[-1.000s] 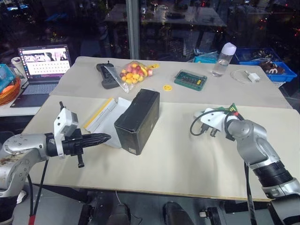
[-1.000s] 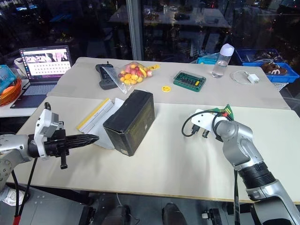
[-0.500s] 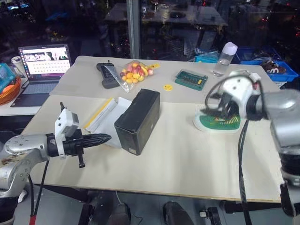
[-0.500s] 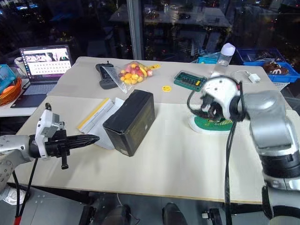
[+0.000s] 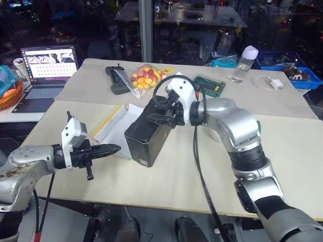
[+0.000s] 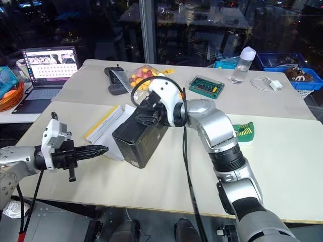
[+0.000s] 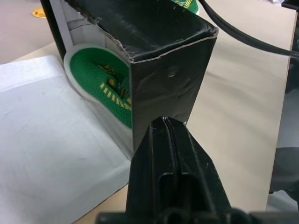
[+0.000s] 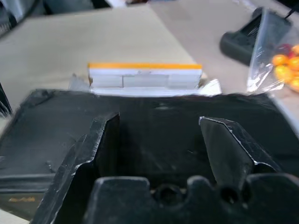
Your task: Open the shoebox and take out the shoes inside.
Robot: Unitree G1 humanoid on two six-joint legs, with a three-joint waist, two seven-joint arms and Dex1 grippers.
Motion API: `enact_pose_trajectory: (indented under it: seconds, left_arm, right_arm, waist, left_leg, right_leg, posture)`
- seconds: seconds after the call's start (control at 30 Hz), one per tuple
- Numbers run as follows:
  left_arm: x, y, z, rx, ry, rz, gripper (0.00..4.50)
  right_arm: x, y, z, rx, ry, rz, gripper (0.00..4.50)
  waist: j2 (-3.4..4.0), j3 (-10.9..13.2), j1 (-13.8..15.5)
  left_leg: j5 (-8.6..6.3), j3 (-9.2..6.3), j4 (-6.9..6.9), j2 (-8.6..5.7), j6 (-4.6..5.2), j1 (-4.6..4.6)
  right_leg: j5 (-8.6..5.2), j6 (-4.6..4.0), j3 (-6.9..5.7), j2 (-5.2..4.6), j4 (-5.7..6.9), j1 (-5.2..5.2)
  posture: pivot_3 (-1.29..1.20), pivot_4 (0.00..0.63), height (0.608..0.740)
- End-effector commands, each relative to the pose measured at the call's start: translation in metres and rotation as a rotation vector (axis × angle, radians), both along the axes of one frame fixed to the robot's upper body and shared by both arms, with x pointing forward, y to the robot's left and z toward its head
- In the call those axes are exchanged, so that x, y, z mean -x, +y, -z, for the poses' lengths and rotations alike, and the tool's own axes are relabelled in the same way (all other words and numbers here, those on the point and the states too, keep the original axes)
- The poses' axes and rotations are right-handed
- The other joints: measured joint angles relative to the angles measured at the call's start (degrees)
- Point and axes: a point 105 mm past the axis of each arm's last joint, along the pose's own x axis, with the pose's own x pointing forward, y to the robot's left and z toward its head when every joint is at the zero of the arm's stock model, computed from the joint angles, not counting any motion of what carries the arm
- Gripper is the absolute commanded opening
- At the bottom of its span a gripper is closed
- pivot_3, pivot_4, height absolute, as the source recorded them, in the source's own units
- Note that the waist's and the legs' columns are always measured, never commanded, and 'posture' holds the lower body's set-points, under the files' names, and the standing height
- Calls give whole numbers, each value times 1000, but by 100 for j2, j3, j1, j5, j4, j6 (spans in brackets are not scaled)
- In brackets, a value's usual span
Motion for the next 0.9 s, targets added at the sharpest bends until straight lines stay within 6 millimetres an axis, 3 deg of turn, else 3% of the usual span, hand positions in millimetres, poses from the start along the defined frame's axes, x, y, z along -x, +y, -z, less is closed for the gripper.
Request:
enact_pose_trajectory:
  seconds: [0.03,0.17,0.23,0.4,0.53,0.63,0.77,0.9]
  left_arm:
    - [0,-1,-6,-7,-41,4,0]
    - [0,-1,-7,-7,-41,6,0]
    - [-1,-2,-7,-7,-40,8,0]
    - [-2,-4,-8,-4,-36,19,0]
    - [-3,-4,-8,-5,-36,23,0]
    - [-4,-4,-9,-6,-37,24,0]
    - [-4,-4,-10,-7,-40,18,0]
    - [-4,-4,-10,-6,-41,16,0]
  right_arm:
    - [5,-11,6,58,-32,-4,3251]
    - [7,-41,13,118,-28,26,3251]
    - [11,-71,27,194,-5,58,3251]
    - [19,-112,46,298,32,113,3251]
    - [19,-114,53,312,37,117,3251]
    - [14,-110,65,325,45,119,3251]
    - [7,-88,73,313,31,86,3251]
    - [-1,-66,69,271,11,57,3251]
  waist:
    - [0,0,5]
    - [-1,-1,11]
    - [-3,-2,35]
    - [-20,-13,37]
    - [-16,-10,-81]
    - [-14,-9,-127]
    - [-15,-8,-151]
    - [-14,-7,-155]
  left_leg:
    - [0,0,0,1,0,2]
    - [0,0,1,0,0,14]
    - [0,1,1,2,0,25]
    - [1,8,2,3,1,37]
    - [1,23,1,5,1,44]
    - [2,18,-6,8,3,42]
    - [1,19,-8,8,3,35]
    - [2,18,-6,6,3,30]
  right_leg:
    - [-2,3,-1,0,0,2]
    - [-14,23,0,0,0,12]
    - [-21,36,-1,0,0,22]
    - [-23,31,2,-2,-1,31]
    - [-24,-11,19,-1,2,12]
    - [-7,23,17,5,5,8]
    - [-12,30,17,6,-1,7]
    - [-11,31,18,5,-1,4]
  posture:
    - [0,150,697]
    - [0,150,697]
    - [0,150,697]
    - [0,150,697]
    - [0,150,697]
    - [0,150,697]
    - [0,150,697]
    - [0,150,697]
